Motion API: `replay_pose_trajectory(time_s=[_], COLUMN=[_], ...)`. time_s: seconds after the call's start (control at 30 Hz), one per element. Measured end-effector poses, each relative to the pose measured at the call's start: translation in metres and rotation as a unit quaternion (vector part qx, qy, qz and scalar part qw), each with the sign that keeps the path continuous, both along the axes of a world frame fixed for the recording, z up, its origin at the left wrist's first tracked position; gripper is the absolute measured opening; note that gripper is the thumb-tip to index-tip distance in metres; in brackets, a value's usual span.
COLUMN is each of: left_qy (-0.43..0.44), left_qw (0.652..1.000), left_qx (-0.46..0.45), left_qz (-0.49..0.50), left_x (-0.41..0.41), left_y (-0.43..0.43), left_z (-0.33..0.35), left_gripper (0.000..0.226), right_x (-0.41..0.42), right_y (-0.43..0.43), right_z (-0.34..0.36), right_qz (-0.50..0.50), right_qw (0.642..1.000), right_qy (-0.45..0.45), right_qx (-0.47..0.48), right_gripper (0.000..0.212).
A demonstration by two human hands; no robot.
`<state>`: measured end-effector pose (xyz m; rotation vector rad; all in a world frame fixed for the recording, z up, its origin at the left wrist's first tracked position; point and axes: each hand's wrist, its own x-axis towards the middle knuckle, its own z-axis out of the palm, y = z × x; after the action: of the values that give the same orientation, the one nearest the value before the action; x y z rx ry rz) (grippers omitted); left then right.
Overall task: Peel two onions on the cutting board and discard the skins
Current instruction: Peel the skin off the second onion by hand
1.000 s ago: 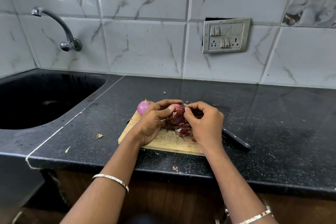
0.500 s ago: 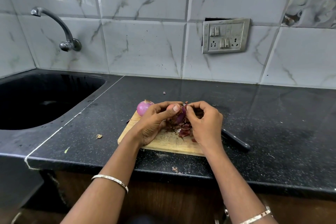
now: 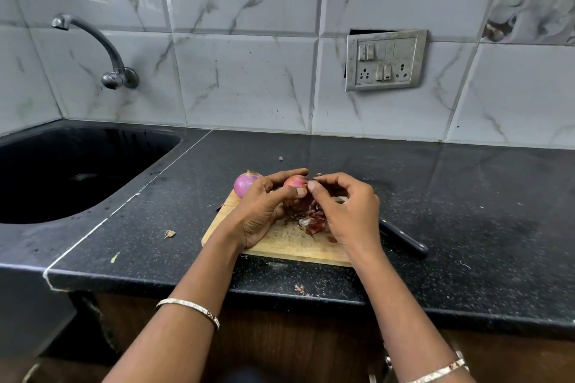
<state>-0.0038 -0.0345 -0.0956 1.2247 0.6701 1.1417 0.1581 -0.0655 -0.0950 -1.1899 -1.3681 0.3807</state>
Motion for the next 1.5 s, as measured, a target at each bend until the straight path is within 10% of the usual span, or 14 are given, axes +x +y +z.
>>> replay_pose_trajectory(time_s=[1.5], left_qy=[-0.111], left_qw=[0.989], left_qx=[-0.096], left_qz=[-0.004], left_x=[-0.001], left_y=[0.003], left_z=[-0.002], left_gripper=[0.049], right_x=[-0.001], right_y=[0.0], right_z=[-0.004], right_qz=[-0.093], right_qw=[0.989], right_qy=[-0.083], right_qx=[0.077], right_gripper=[0.004])
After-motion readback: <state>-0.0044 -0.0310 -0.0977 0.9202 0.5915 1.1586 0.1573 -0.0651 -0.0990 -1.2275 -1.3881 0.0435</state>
